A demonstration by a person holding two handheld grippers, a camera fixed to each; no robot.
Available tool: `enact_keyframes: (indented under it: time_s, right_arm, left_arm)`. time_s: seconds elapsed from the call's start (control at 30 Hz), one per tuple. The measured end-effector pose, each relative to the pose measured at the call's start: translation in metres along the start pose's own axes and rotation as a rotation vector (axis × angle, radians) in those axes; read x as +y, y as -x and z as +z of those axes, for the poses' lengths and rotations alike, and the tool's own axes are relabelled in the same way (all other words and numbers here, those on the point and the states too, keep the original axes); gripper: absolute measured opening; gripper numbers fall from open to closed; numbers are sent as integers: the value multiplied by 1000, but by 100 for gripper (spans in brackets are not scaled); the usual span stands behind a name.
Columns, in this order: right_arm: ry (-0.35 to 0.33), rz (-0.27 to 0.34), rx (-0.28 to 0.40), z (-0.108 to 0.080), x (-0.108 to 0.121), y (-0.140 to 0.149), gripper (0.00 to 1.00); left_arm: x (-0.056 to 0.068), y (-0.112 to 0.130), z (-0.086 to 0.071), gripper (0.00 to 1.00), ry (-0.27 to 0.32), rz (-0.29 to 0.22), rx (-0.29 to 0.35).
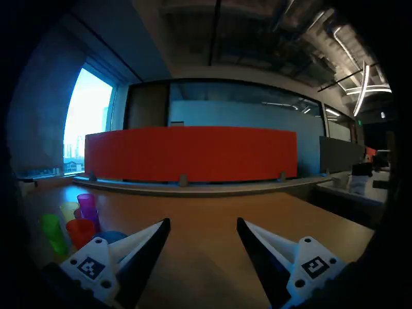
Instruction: Pour water
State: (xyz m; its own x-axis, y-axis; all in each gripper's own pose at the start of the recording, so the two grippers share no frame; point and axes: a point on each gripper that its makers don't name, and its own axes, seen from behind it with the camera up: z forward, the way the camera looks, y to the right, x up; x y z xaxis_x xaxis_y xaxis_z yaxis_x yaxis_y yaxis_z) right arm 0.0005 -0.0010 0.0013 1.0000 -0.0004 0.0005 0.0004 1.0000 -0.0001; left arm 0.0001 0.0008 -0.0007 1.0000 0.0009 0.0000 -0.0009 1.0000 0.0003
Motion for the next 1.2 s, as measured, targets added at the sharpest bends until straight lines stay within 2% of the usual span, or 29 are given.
enact_keyframes:
  time_s: [0.87, 1.07, 1.2]
  right_arm:
    - [-5, -1, 2, -2, -1, -2, 100]
    - [-8, -4, -7, -2, -1, 0, 100]
    - [-15, -6, 9, -3, -3, -16, 100]
  left_arm:
    - [-1, -2, -1, 93, 0, 1, 2]
    - [2, 0, -1, 93, 8, 6, -6]
    - [8, -4, -1, 93, 22, 23, -18]
